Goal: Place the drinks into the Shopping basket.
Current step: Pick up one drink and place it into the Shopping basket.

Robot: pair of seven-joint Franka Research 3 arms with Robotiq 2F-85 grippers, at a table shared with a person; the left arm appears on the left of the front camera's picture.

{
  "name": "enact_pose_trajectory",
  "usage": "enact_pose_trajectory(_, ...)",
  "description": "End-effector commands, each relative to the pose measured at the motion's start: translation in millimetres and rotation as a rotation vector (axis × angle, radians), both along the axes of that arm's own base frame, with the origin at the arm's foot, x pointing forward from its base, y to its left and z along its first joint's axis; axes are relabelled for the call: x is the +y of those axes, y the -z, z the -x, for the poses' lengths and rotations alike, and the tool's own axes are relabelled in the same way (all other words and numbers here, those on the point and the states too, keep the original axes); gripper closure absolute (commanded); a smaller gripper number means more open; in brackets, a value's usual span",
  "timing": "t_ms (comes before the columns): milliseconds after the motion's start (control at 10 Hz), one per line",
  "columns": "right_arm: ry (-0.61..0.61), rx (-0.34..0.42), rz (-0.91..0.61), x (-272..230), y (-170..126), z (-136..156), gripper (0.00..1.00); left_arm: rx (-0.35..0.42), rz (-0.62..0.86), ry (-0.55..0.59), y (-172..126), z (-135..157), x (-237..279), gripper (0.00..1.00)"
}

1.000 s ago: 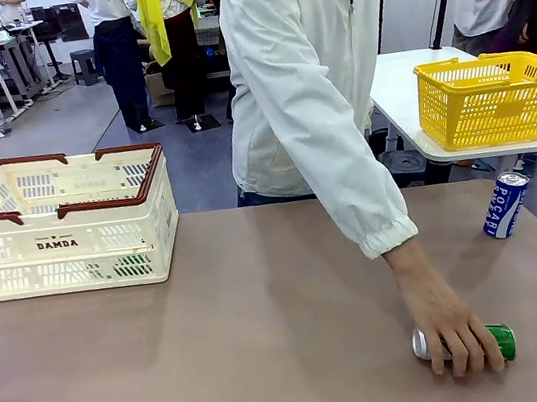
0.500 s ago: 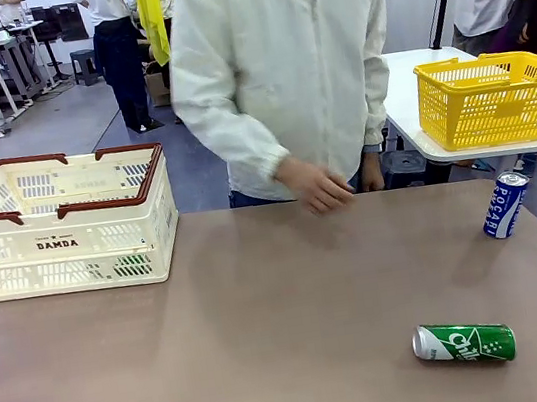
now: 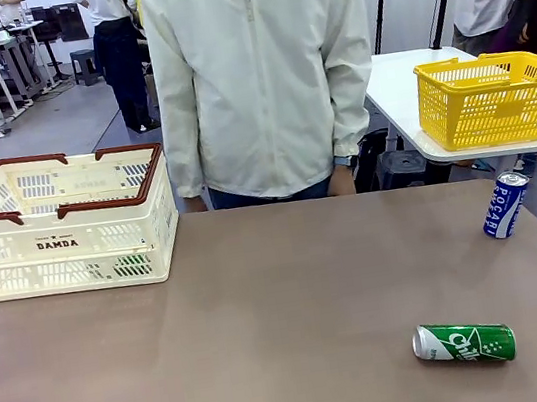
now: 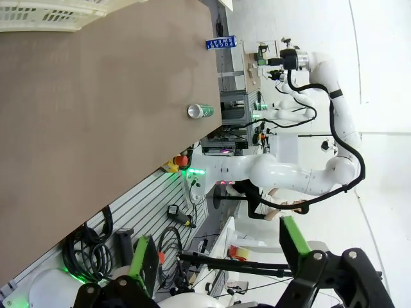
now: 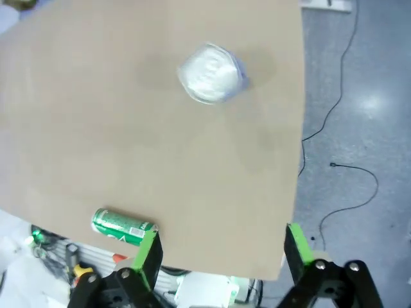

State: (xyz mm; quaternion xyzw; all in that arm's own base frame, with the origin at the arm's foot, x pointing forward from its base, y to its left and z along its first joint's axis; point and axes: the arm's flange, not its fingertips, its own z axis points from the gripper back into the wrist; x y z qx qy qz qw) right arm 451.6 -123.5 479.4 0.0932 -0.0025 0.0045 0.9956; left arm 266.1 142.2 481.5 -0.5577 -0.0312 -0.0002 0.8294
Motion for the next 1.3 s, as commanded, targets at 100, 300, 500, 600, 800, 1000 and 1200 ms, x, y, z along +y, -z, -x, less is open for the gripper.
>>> enact_pose_trajectory(100, 0.016, 0.069, 0.152, 37.2, 2.0, -35.1, 0.0, -0.001, 0.018, -0.003, -2.0, 1.3, -0.7, 0.0)
enact_pose_trajectory(300, 0.025, 0.078, 0.205, 47.0, 10.6, -50.4, 0.0, -0.001, 0.018, -0.003, -2.0, 1.3, -0.7, 0.0)
enact_pose_trajectory(500, 0.042, -0.002, 0.186, 38.9, 31.0, -69.5, 0.0, -0.001, 0.018, -0.003, -2.0, 1.3, -0.7, 0.0)
enact_pose_trajectory(600, 0.052, -0.043, 0.176, 29.0, 43.3, -77.7, 0.0, -0.001, 0.018, -0.003, -2.0, 1.3, -0.7, 0.0)
enact_pose_trajectory(800, 0.058, -0.083, 0.121, 14.3, 69.2, -88.9, 0.0, -0.001, 0.018, -0.003, -2.0, 1.3, -0.7, 0.0)
enact_pose_trajectory(1000, 0.06, -0.087, 0.071, 14.8, 81.8, -92.3, 0.0, -0.001, 0.018, -0.003, -2.0, 1.3, -0.7, 0.0)
enact_pose_trajectory(1200, 0.073, -0.102, 0.061, 19.2, 81.2, -91.9, 0.0, -0.001, 0.018, -0.003, -2.0, 1.3, -0.7, 0.0)
